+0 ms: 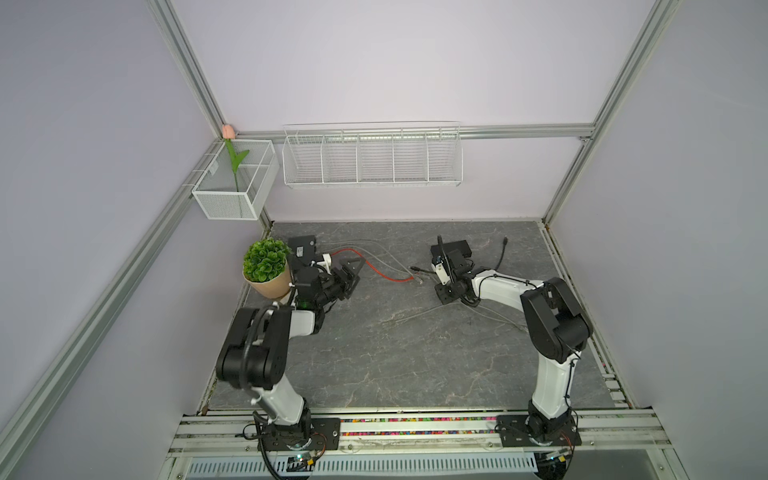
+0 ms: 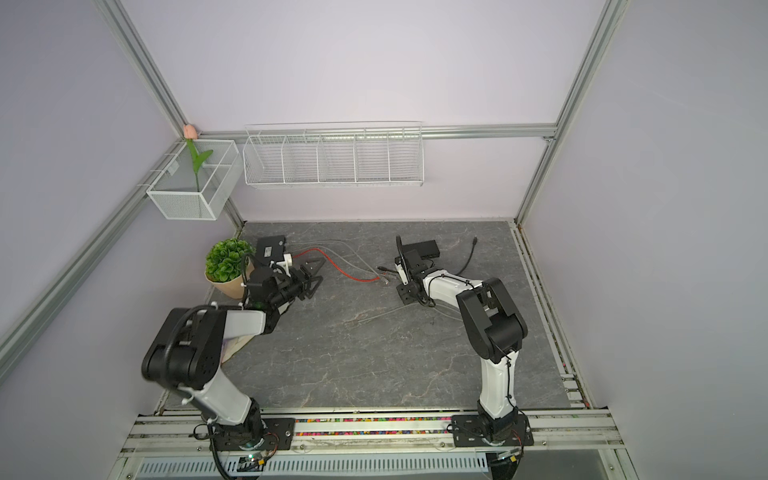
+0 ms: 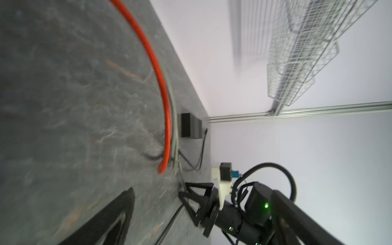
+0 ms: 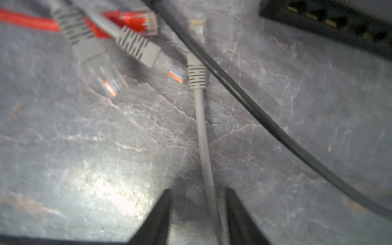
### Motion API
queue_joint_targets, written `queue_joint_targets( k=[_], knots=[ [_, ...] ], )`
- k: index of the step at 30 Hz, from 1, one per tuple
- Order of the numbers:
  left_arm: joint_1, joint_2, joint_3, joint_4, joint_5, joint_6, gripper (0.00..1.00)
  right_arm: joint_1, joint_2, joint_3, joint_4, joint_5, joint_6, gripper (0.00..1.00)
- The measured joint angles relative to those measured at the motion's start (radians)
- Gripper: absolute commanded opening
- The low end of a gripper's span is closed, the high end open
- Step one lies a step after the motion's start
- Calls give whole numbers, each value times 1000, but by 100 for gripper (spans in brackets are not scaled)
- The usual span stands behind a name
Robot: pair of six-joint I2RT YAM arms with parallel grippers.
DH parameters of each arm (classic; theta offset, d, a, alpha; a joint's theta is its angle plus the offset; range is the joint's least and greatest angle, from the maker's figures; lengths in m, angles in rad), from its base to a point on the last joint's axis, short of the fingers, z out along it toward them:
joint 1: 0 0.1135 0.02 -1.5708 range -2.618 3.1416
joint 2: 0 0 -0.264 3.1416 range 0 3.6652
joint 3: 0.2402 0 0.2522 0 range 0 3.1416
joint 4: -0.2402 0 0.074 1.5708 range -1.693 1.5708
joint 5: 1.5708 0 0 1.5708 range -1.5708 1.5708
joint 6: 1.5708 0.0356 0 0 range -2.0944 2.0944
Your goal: Insert the plug into the switch port
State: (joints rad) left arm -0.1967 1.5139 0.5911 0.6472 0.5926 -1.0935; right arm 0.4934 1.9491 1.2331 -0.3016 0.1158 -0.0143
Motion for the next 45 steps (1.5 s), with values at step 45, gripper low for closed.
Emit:
queue_joint_targets(
  k=[45],
  knots=[
    [-102,559,1167,-814,-12,478,98,-169,-221,236,-392,-808,197,7]
  ],
)
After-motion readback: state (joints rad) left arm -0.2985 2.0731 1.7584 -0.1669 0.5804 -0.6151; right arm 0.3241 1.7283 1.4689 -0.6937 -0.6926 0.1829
